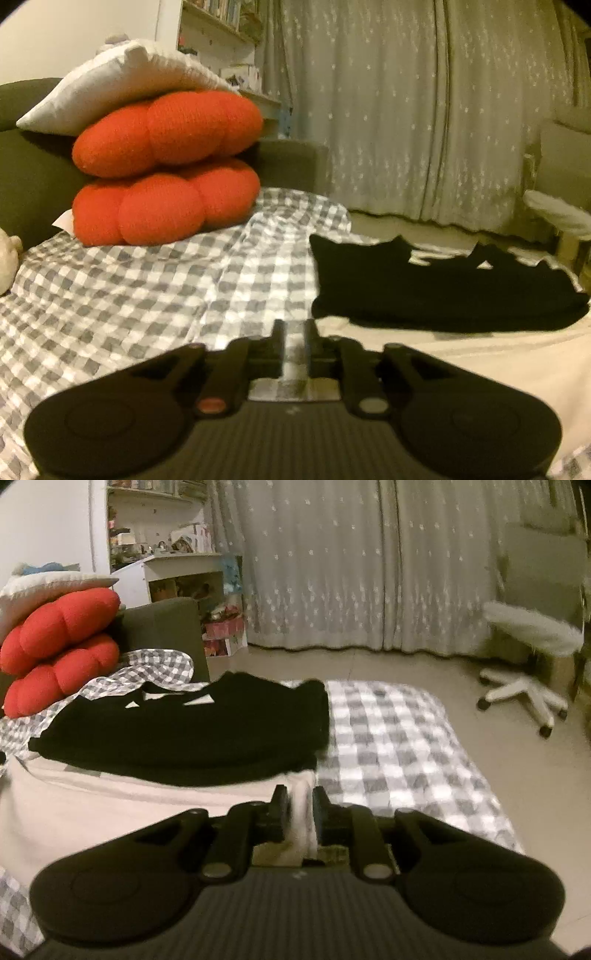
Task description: Fold clothes
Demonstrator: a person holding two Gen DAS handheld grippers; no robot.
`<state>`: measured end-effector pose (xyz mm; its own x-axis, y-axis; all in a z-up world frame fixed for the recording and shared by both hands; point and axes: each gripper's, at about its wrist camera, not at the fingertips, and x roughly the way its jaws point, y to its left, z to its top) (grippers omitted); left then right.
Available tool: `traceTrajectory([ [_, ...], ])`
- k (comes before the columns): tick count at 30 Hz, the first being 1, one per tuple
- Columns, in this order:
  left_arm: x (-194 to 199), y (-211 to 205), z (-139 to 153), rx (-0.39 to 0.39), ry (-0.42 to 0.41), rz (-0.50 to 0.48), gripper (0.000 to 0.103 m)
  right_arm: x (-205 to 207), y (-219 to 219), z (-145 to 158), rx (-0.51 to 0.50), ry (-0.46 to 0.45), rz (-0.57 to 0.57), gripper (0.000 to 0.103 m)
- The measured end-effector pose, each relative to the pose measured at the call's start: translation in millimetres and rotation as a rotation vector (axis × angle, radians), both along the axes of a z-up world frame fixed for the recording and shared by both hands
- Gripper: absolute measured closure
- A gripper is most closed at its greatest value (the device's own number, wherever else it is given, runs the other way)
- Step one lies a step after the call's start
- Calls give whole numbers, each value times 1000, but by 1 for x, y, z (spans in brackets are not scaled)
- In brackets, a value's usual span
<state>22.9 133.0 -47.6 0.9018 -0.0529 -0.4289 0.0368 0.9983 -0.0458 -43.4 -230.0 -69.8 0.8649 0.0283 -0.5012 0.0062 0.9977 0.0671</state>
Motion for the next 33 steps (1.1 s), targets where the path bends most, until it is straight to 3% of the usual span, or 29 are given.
traceTrajectory([
  [2, -5, -4, 4, -8, -24, -46, 88, -5, 8, 5, -25, -29, 19, 65],
  [3, -6, -7, 5, 1, -32, -74, 88, -8, 14, 7, -38, -47, 42, 64],
  [10, 0, -53, -2, 86, 31, -262, 81, -2, 61, 6, -74, -11, 257, 64],
  [17, 14, -91, -14, 173, 122, -359, 79, 23, 86, -8, -70, 71, 301, 64],
  [19, 12, -96, -17, 207, 111, -359, 79, 23, 88, -10, -79, 64, 306, 68],
  [21, 11, -97, -17, 208, 111, -359, 84, 21, 91, -10, -84, 56, 311, 88],
  [22, 10, -97, -17, 204, 111, -365, 93, 20, 92, -10, -93, 52, 314, 90],
  [25, 6, -100, -17, 232, 99, -369, 102, 15, 98, -10, -133, 33, 318, 94],
  [33, 4, -95, -12, 205, 54, -337, 103, 10, 96, -2, -124, -32, 300, 97],
])
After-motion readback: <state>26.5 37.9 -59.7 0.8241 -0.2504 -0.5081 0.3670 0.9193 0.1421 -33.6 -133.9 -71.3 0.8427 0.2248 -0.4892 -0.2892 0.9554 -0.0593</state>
